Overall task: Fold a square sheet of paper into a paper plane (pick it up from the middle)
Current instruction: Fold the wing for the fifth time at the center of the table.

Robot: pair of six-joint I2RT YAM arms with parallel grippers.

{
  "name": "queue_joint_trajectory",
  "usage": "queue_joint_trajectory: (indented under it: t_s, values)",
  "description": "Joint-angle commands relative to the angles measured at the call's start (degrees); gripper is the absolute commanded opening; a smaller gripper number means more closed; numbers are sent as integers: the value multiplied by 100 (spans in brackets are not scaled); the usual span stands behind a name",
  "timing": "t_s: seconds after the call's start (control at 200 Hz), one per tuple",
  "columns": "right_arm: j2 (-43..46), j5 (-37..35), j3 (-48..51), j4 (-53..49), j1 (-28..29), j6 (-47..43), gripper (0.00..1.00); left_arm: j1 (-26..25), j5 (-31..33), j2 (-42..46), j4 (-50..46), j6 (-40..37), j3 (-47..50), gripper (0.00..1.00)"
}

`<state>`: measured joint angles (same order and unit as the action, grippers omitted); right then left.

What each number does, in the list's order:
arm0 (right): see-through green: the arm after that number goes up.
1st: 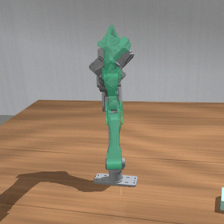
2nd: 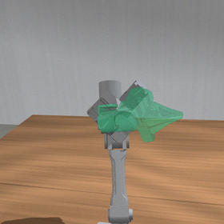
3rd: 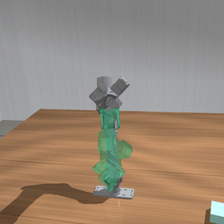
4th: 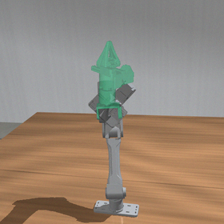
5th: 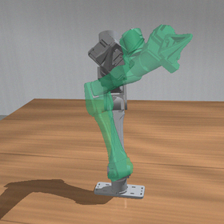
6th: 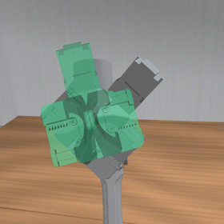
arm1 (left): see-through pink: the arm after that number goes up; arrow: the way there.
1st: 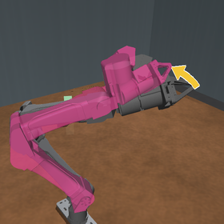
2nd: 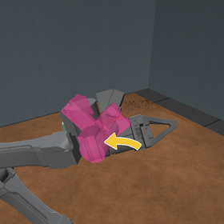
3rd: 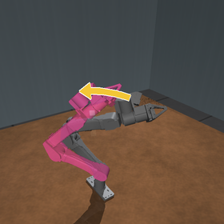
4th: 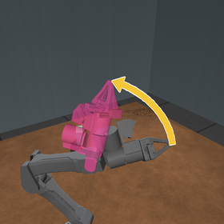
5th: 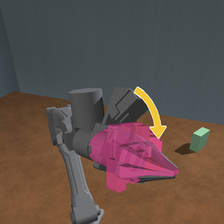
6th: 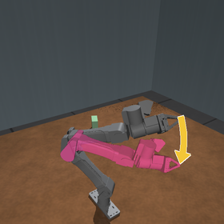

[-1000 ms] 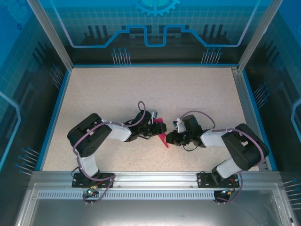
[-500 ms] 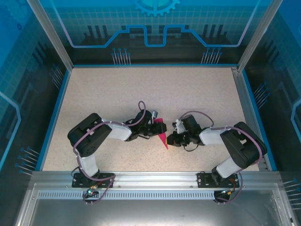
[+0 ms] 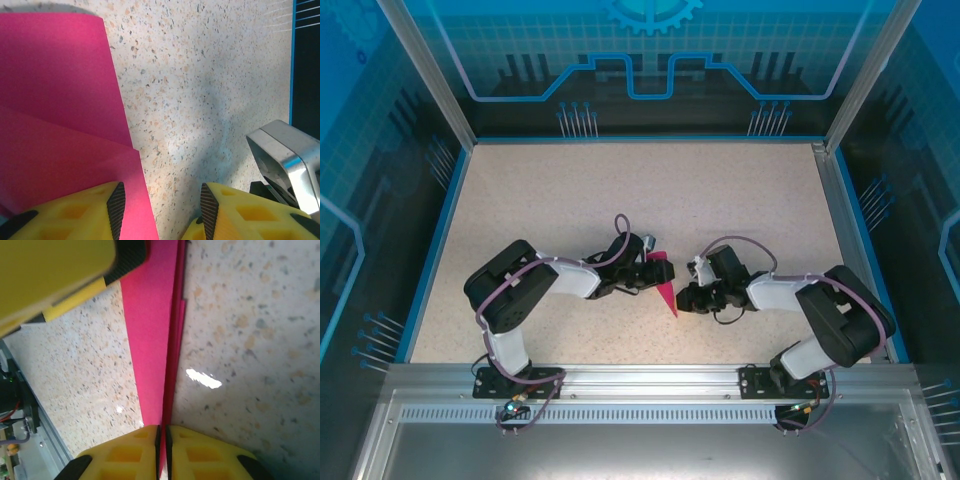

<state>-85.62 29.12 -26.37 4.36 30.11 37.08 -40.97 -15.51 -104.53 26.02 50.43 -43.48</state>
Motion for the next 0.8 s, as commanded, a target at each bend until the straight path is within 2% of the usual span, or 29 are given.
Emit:
queue_joint_trajectory:
  t_s: [0.0,0.205,0.375,0.47,0.59,0.7,0.79]
  values:
    - [7,-408,-17,-1090,122,-301,13,19,39,-349,-352,-143,-80,48]
    - [-99,-1178,-172,-1651,379,-322,12,16,21,-350,-335,-113,-76,48]
    - [706,-1733,-267,-1973,434,-151,13,10,13,-322,-352,-117,-43,48]
    - [1234,-1517,-194,-1641,389,-20,12,11,4,-327,-368,-139,-37,48]
    - [1466,-1086,-198,-1139,316,233,10,18,-23,-349,-367,-139,-50,48]
    - [1233,-226,-76,-90,311,645,9,18,-30,-371,-365,-137,-70,48]
    - [939,-13,-84,263,326,847,8,12,-40,-384,-375,-143,-92,48]
